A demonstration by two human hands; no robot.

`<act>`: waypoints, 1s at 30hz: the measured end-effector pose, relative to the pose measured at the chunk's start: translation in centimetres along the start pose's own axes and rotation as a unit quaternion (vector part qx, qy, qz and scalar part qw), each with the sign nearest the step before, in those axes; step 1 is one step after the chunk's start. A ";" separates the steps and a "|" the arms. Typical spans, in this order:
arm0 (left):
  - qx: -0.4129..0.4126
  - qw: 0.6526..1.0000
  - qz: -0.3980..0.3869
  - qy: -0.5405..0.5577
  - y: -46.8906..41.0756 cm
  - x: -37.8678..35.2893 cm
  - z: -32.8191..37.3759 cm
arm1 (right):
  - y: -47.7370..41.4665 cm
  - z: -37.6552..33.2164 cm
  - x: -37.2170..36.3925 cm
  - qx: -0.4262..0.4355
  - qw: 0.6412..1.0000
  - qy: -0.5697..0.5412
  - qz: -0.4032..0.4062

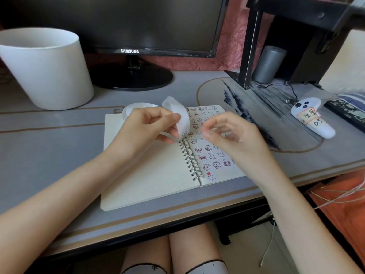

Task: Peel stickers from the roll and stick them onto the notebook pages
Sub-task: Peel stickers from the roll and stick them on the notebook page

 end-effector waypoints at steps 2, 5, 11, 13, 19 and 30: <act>-0.005 1.000 0.000 -0.001 0.0 0.1 0.1 | -0.7 -0.5 -1.0 0.034 0.999 -0.003 -0.001; -0.008 1.000 0.000 0.004 -0.1 0.3 0.2 | -1.3 -0.9 -1.7 0.053 0.998 -0.019 0.012; -0.010 1.000 0.008 0.016 -0.1 0.4 0.2 | -1.4 -1.0 -2.2 0.068 0.995 -0.065 0.018; -0.007 1.000 0.006 0.016 -0.1 0.3 0.2 | -1.4 -1.0 -2.3 0.073 0.995 -0.070 0.026; 0.013 1.000 -0.013 0.021 -0.1 -0.3 0.0 | -1.5 -0.8 -1.8 0.080 0.993 -0.066 0.052; 0.009 0.999 -0.036 -0.008 0.0 -0.7 -0.3 | -1.4 -0.7 -1.7 0.080 0.994 -0.050 0.062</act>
Point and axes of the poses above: each hand's wrist, its own y-axis away from the middle knuckle, its own x-axis out of the back of the hand, z = x × y, the point moved 9 cm from there along -y, towards the middle knuckle, and after that the axes turned 2 degrees about x, right-handed, at the moved point
